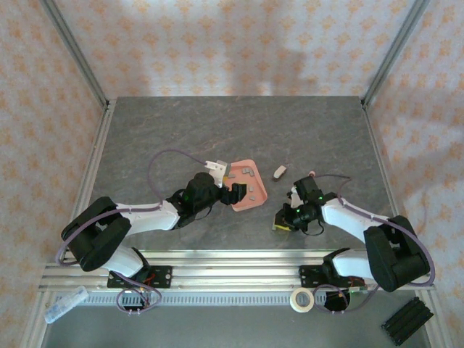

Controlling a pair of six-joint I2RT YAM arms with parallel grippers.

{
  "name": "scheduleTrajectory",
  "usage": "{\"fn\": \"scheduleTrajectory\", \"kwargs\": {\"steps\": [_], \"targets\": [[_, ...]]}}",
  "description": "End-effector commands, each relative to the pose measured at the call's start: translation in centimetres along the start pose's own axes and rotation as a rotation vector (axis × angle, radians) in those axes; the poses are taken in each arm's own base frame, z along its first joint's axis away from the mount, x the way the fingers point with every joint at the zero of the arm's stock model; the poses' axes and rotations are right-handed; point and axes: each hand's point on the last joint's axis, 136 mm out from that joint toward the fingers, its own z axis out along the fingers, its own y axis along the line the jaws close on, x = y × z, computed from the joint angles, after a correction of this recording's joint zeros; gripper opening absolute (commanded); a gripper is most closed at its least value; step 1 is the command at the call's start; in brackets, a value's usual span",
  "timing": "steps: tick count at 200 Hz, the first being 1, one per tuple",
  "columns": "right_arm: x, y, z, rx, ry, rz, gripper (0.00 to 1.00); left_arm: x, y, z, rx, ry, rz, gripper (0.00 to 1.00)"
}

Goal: Load the staples into the stapler

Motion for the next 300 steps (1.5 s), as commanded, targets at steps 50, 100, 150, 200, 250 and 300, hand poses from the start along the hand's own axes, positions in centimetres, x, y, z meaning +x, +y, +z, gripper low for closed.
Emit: {"fn": "scheduleTrajectory", "kwargs": {"steps": [50, 100, 150, 200, 250, 300], "targets": [[-0.8, 0.4, -3.1, 0.080, -0.082, 0.019, 0.21, -0.1, -0.1, -0.3, -0.005, -0.030, 0.021, 0.84], [-0.9, 0.4, -4.1, 0.129, -0.113, 0.057, 0.22, 1.1, 0.6, -1.0, -0.014, -0.016, 0.042, 0.84], [-1.1, 0.7, -4.2, 0.211, -0.114, 0.052, 0.24, 1.8, 1.2, -1.8, -0.030, -0.019, 0.047, 0.84], [-1.0, 0.6, -3.7, 0.333, -0.097, 0.032, 0.31, 2.5, 1.9, -2.1, -0.061, -0.005, 0.063, 0.85], [-1.1, 0.4, -3.2, 0.397, -0.084, 0.026, 0.32, 2.4, 1.8, -1.9, -0.055, -0.008, 0.059, 0.85], [-0.6, 1.4, -2.1, 0.416, -0.051, -0.004, 0.32, 2.6, 1.8, -1.7, -0.050, -0.010, 0.046, 0.85]]}}
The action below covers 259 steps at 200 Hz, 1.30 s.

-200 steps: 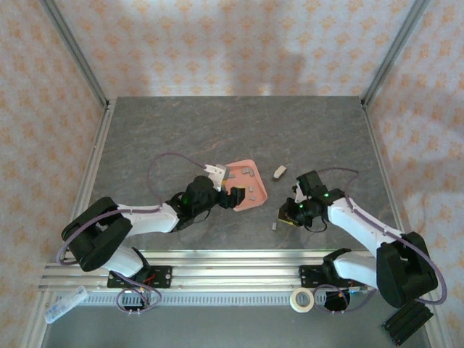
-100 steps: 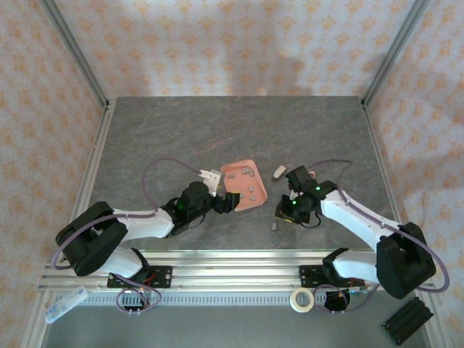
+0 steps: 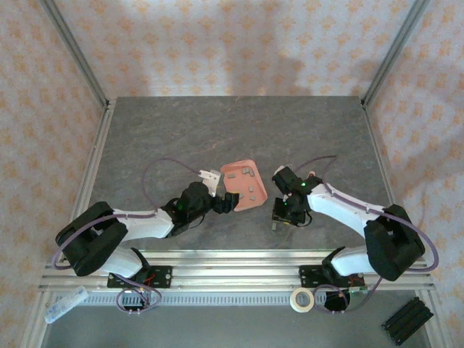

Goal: Load the staples into the stapler

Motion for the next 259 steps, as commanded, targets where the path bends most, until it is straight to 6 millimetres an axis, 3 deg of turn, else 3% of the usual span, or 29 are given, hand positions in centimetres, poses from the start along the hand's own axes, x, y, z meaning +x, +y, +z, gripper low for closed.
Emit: {"fn": "scheduleTrajectory", "kwargs": {"steps": [1, 82, 259], "targets": [[-0.2, 0.3, -0.2, 0.038, -0.011, -0.004, 0.32, -0.6, -0.3, 0.1, 0.005, -0.041, 0.009, 0.85], [0.1, 0.6, 1.1, 0.122, 0.016, -0.028, 0.32, -0.6, -0.3, 0.0, 0.011, -0.043, 0.006, 0.85], [-0.3, 1.3, 2.5, 0.117, 0.035, -0.027, 0.24, -0.5, -0.2, 0.0, 0.009, -0.042, 0.010, 0.85]]}}
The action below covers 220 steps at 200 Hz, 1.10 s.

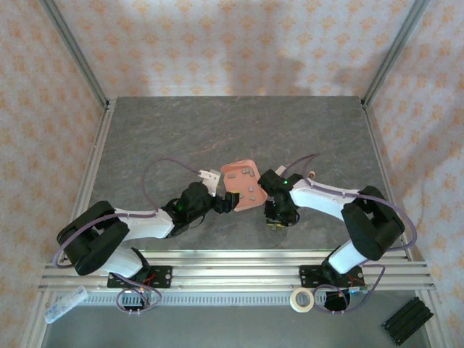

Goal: Load the staples into the stapler

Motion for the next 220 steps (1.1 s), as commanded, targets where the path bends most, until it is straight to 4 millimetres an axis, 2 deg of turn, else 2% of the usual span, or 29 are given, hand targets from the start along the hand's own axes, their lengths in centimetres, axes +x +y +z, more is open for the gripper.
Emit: {"fn": "scheduleTrajectory", "kwargs": {"steps": [1, 49, 127, 220], "targets": [[-0.8, 0.4, -0.2, 0.012, -0.026, 0.004, 0.24, -0.3, -0.1, -0.1, 0.002, -0.025, 0.013, 0.85], [-0.6, -0.1, 0.6, 0.048, -0.006, 0.009, 0.23, -0.3, -0.2, -0.2, 0.002, -0.024, 0.016, 0.85], [-0.3, -2.0, 1.0, 0.144, 0.004, 0.004, 0.21, -0.4, -0.1, -0.2, -0.001, -0.025, 0.024, 0.85], [-1.0, -0.8, 0.4, 0.066, -0.061, 0.027, 0.14, -0.7, -0.3, -0.1, 0.004, -0.029, 0.027, 0.85]]}}
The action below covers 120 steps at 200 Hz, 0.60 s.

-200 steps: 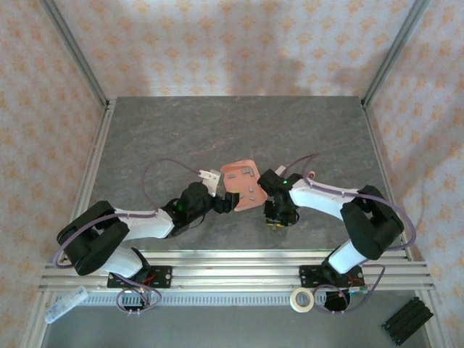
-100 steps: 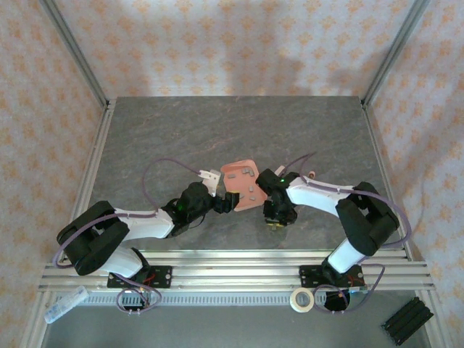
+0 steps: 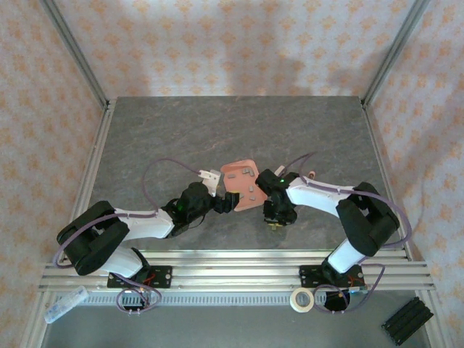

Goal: Load the staples into the stapler

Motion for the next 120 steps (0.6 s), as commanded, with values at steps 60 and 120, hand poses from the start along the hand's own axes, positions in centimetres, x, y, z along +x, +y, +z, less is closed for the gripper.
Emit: {"fn": "scheduleTrajectory", "kwargs": {"steps": [60, 120], "targets": [[-1.6, -0.8, -1.7, -0.008, -0.161, 0.036, 0.14, -0.9, -0.4, 0.0, 0.002, -0.027, 0.031, 0.85], [-3.6, -1.5, -4.3, -0.058, -0.277, 0.069, 0.13, -2.2, -0.9, 0.5, -0.003, -0.021, 0.049, 0.85]]}}
